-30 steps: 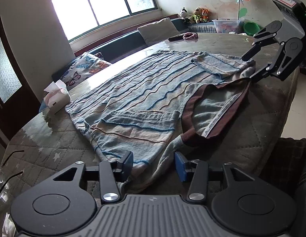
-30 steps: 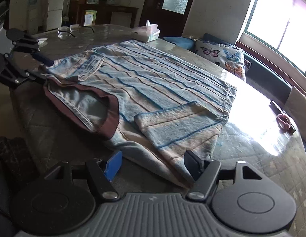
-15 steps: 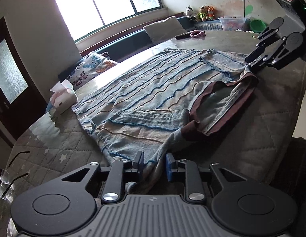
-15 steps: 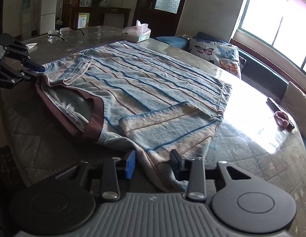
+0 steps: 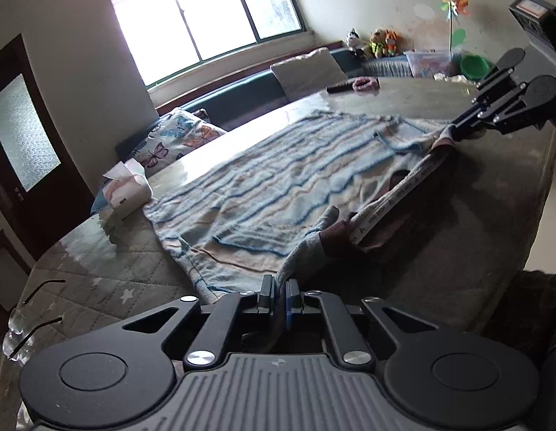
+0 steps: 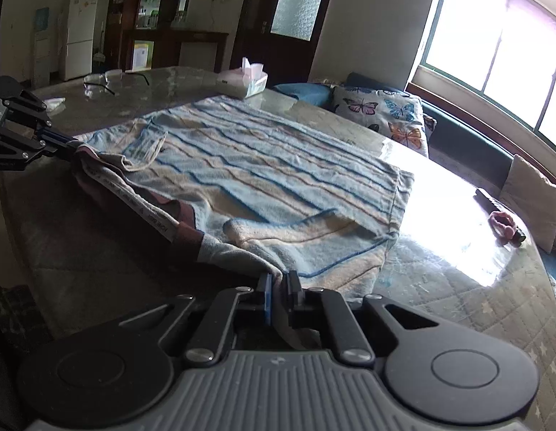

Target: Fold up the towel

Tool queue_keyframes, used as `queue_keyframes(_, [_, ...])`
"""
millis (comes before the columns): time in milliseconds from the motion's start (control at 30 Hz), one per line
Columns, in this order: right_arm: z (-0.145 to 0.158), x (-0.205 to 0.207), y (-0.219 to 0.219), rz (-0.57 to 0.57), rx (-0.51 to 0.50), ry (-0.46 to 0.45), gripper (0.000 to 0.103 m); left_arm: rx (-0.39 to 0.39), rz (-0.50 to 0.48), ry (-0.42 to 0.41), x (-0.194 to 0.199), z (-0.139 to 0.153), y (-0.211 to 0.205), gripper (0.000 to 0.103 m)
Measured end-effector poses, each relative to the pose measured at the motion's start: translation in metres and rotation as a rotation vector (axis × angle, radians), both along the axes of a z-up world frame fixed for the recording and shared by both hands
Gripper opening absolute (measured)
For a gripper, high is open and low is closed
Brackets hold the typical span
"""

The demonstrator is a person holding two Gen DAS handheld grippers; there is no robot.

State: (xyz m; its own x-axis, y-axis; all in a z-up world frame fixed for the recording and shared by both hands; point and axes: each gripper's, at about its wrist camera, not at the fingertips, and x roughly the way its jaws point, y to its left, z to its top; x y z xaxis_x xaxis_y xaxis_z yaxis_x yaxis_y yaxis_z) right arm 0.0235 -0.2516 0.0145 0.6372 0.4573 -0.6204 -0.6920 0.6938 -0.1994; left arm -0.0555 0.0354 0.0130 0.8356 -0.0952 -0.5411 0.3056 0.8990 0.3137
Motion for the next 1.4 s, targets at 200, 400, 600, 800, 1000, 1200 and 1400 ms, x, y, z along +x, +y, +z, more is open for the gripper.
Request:
queue_keyframes(200, [0.032,-0.032,-0.01,0.019,0.031,-0.03,0.006,-0.053,0.028,-0.067,-0.03,0.036,0.008,0.006])
queue_keyframes(400, [0.067,-0.025,-0.003,0.03,0.043,-0.083,0.006,-0.056,0.042,-0.11,0.002,0.058,0.016,0.006])
queue_keyframes(600, [0.084,0.046,0.017,-0.001,0.058,-0.071,0.005,-0.063,0.063,-0.101,0.077,0.07,0.029,0.006])
queue_keyframes(800, [0.082,0.125,0.04,-0.037,0.046,-0.026,0.005,-0.047,0.061,-0.034,0.157,0.065,0.04,0.006])
queue_keyframes(1000, [0.061,0.193,0.058,-0.07,0.026,0.036,0.005,-0.049,0.07,0.064,0.23,0.047,0.053,0.006])
queue_keyframes(1200, [0.029,0.241,0.071,-0.119,0.016,0.091,0.006,-0.082,0.107,0.142,0.282,0.022,0.061,0.008])
queue_keyframes(1400, [0.008,0.271,0.062,-0.26,0.127,0.135,0.014,-0.17,0.227,0.137,0.304,0.014,0.079,0.028])
